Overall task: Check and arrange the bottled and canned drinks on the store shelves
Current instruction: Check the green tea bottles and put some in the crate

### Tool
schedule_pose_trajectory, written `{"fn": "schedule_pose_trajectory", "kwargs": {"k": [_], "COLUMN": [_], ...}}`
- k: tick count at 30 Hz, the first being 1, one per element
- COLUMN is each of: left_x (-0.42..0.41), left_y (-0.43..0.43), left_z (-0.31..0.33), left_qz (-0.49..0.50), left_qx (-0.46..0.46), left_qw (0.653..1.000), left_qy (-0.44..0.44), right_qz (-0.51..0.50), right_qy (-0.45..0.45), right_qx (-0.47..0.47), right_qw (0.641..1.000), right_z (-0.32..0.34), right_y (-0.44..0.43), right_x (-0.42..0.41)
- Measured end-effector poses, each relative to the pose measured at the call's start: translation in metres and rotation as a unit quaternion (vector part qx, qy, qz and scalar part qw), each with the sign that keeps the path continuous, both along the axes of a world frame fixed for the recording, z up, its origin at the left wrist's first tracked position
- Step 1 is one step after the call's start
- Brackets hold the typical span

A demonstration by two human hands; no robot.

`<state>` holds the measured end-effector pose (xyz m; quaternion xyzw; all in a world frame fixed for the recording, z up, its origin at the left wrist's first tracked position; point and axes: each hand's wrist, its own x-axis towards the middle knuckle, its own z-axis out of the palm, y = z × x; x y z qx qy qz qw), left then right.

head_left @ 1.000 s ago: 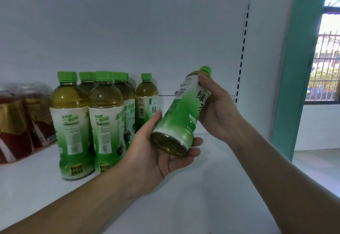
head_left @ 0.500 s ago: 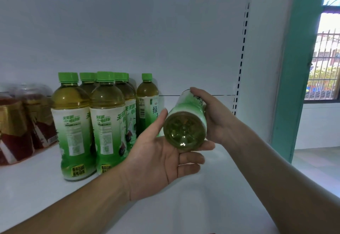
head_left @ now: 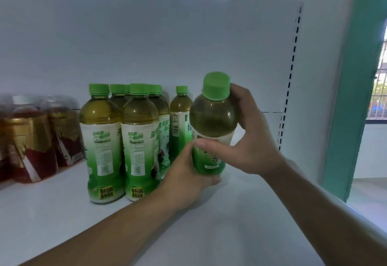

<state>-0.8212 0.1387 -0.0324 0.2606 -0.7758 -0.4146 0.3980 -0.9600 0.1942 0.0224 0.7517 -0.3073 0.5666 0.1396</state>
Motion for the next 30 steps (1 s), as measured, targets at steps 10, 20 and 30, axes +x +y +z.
{"fn": "schedule_pose_trajectory", "kwargs": {"k": [10, 20, 30], "left_x": [-0.003, 0.001, 0.003], "left_y": [-0.007, 0.015, 0.036], "left_z": [0.002, 0.007, 0.007], "left_qz": [0.029, 0.02, -0.122], "left_qx": [-0.063, -0.089, -0.079], "left_qw": [0.99, 0.989, 0.981], "left_qy": [0.125, 0.114, 0.131], "right_qz": [-0.013, 0.229, 0.326], "right_qy": [-0.016, -0.372, -0.419], "right_qx": [-0.011, 0.203, 0.337], "right_qw": [1.0, 0.876, 0.777], "right_z": [0.002, 0.009, 0.001], "right_y": [0.002, -0.004, -0.005], "right_x": [-0.005, -0.014, -0.018]}}
